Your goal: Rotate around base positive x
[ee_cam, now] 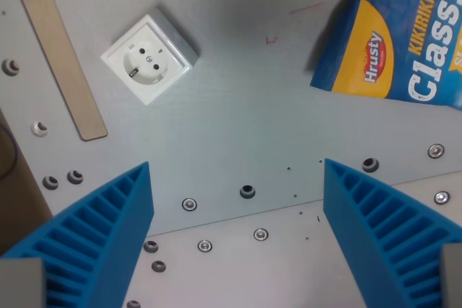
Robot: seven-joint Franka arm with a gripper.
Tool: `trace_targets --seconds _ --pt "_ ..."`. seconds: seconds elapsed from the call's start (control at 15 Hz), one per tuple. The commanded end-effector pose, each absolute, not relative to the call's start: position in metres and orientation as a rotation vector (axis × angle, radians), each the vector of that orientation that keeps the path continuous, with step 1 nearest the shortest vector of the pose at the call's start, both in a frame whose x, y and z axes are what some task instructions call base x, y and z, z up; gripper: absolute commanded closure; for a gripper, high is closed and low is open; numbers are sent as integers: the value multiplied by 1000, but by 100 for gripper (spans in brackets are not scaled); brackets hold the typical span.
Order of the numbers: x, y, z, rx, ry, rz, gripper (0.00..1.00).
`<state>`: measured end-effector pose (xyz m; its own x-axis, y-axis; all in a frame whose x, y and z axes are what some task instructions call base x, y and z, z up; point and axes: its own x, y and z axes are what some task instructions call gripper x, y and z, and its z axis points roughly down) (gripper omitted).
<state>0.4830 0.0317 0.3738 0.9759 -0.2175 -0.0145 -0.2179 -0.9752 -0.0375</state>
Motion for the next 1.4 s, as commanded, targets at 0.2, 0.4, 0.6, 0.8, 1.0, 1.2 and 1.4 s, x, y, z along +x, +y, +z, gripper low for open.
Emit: trace_targets --seconds 0.2,0.4,0.6,0.8,1.0,1.2,1.4 --pt "483 27 375 -2902 304 38 0" --pt "483 27 375 -2863 300 44 0" --pt "483 27 375 -2823 295 50 0" --pt "483 27 375 -2784 291 56 0" --pt "483 27 375 -2744 287 62 0" --pt "483 27 375 -2704 282 69 0" --pt "483 27 375 -2665 278 74 0"
